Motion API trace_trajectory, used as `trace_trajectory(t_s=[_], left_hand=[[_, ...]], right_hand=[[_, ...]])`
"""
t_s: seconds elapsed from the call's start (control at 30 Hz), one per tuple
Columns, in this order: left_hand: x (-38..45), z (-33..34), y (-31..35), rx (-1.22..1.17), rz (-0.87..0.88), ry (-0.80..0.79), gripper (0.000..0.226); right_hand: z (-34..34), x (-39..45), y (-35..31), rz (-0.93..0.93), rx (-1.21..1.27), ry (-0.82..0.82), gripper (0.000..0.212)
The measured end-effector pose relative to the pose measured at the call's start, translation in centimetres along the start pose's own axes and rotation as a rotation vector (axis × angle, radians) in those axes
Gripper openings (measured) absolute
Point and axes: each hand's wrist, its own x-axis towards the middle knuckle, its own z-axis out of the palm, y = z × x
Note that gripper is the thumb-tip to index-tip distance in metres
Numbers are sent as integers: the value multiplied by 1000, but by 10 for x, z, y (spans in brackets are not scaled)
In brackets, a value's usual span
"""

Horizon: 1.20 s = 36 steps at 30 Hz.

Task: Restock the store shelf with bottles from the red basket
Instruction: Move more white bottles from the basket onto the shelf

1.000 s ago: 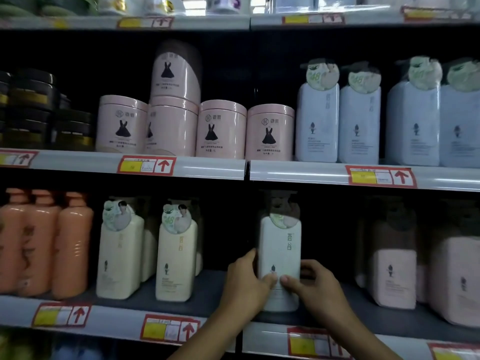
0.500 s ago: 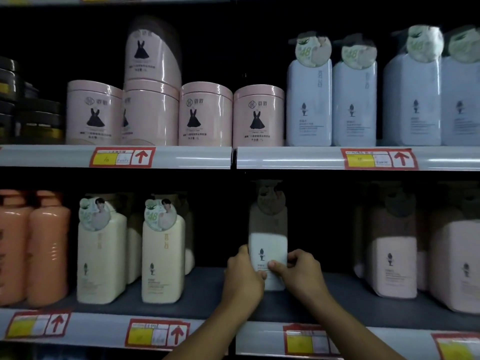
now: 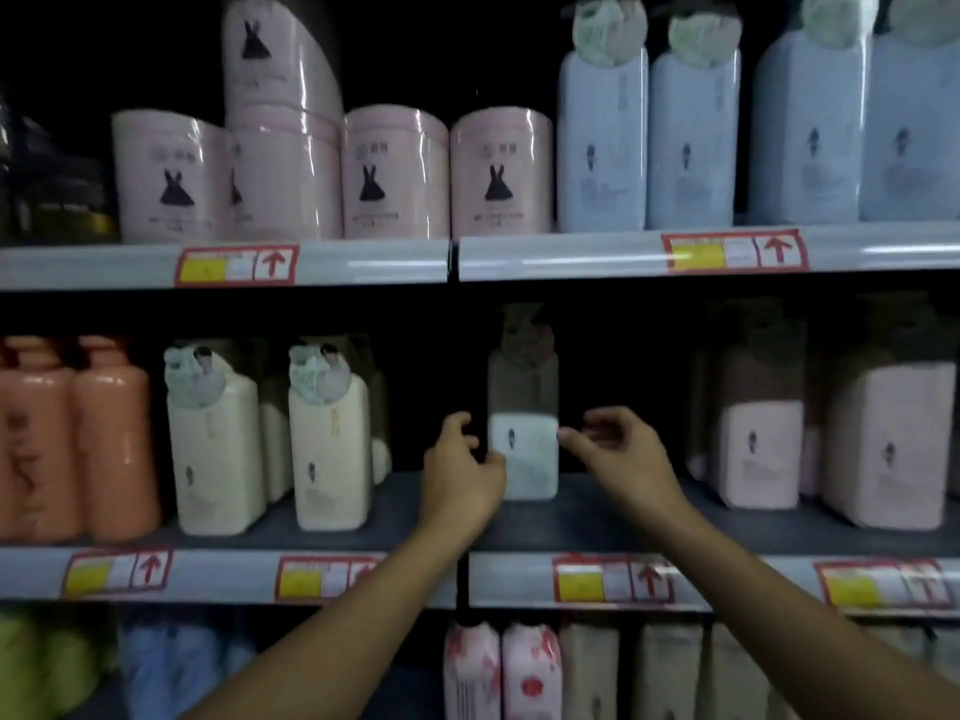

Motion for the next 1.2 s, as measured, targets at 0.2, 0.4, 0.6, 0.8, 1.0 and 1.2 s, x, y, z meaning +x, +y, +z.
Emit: trace_trajectory(t_s=[0.2,0.4,0.6,0.8,1.0,1.2], left_hand=[[-99,-18,8,-213,120,0,24],[-257,-8,-63,-257,96,-264,15],[-380,24,-153,-45,-252,-760,26],[-419,47,-213,205,-374,-1071,31],[-430,67,-236,280,-282,-1192,25],[-437,62,-252,377,-133,-1260,40]], right_hand=[[-24,-113,4,-196,78,-29,7],[-49,-247,87,-56,-107,-432,21],[-75,-333,209,212,-557,-903,9],[-54,-365,272,258,-790,-1284,50],[-32,-381,290,312,-827,-1430,34],[-42,-382,298,248,-848,-1455,31]])
